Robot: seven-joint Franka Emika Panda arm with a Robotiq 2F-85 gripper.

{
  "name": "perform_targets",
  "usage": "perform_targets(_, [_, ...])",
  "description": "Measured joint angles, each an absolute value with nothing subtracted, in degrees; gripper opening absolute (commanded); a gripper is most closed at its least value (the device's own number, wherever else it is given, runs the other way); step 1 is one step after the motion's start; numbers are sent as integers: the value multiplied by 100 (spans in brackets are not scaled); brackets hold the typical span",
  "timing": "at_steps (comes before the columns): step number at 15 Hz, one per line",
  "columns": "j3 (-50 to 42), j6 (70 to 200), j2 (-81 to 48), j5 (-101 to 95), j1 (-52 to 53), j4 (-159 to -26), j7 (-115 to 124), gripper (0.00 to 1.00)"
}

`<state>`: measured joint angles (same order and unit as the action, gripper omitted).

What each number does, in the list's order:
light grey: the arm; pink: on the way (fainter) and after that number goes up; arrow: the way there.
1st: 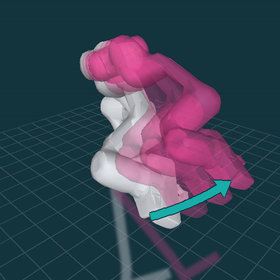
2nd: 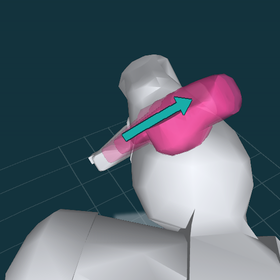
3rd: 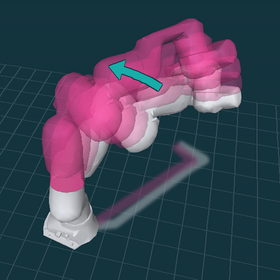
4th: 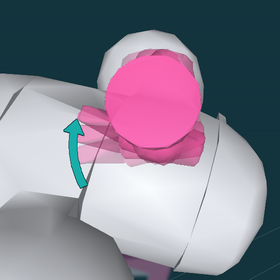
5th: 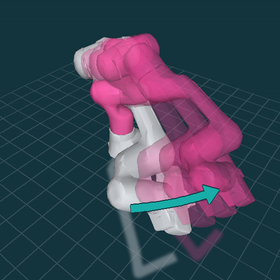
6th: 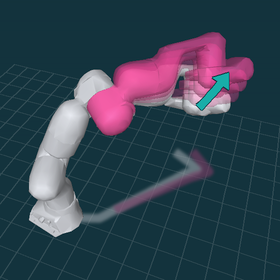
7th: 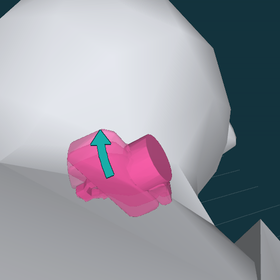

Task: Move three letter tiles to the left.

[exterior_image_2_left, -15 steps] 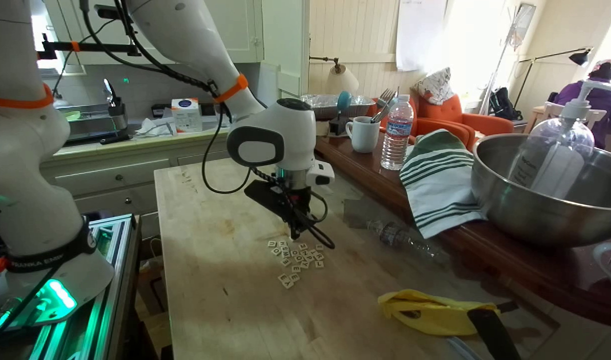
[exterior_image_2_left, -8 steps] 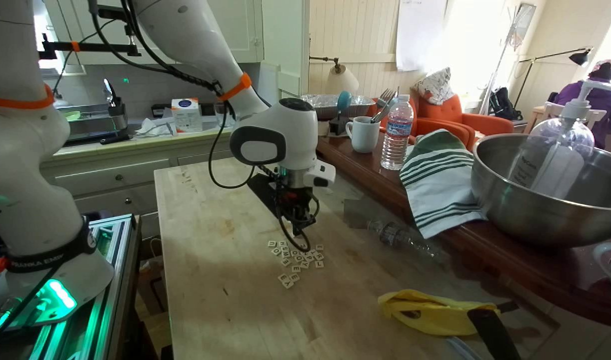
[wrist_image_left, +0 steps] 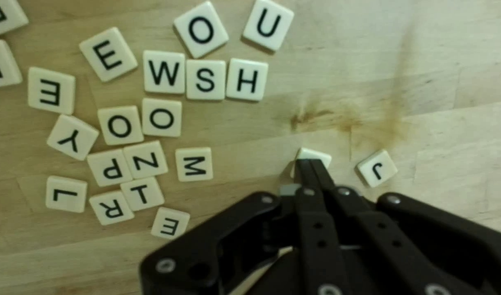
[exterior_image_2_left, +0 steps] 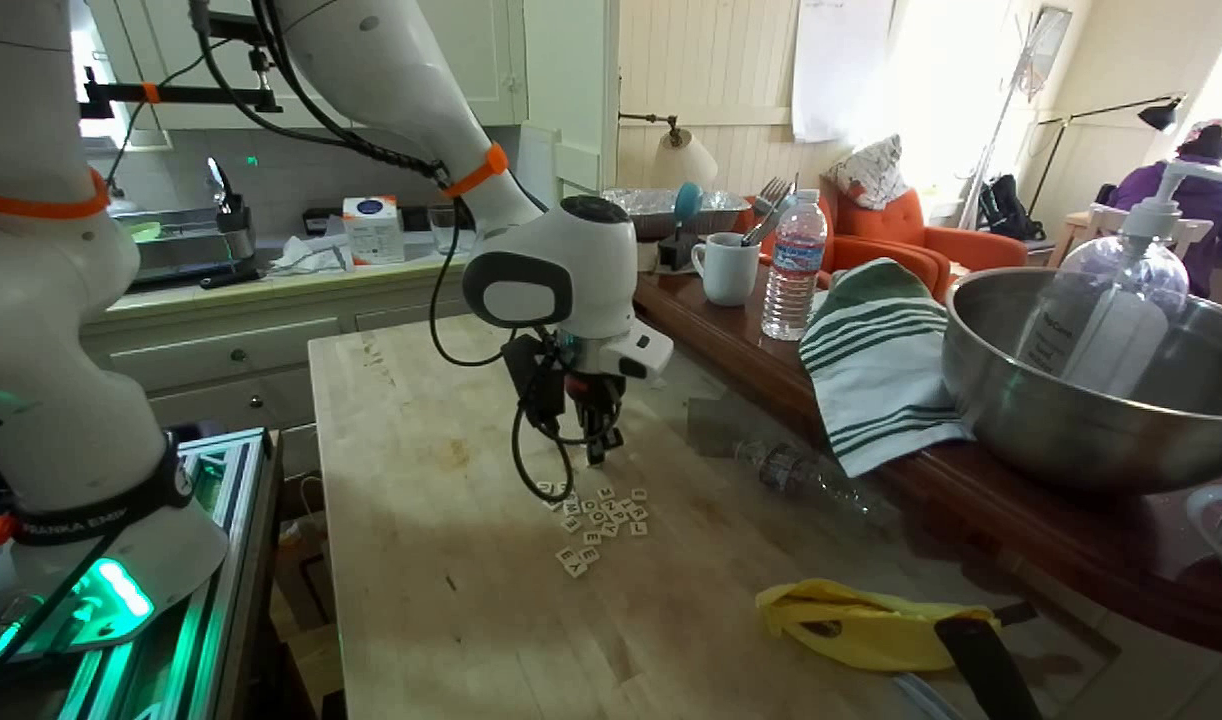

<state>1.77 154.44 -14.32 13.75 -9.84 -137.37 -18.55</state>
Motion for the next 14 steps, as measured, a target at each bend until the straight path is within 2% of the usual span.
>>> perform_targets(14, [201,15439,-1501,1681,-915,-13638,-726,0])
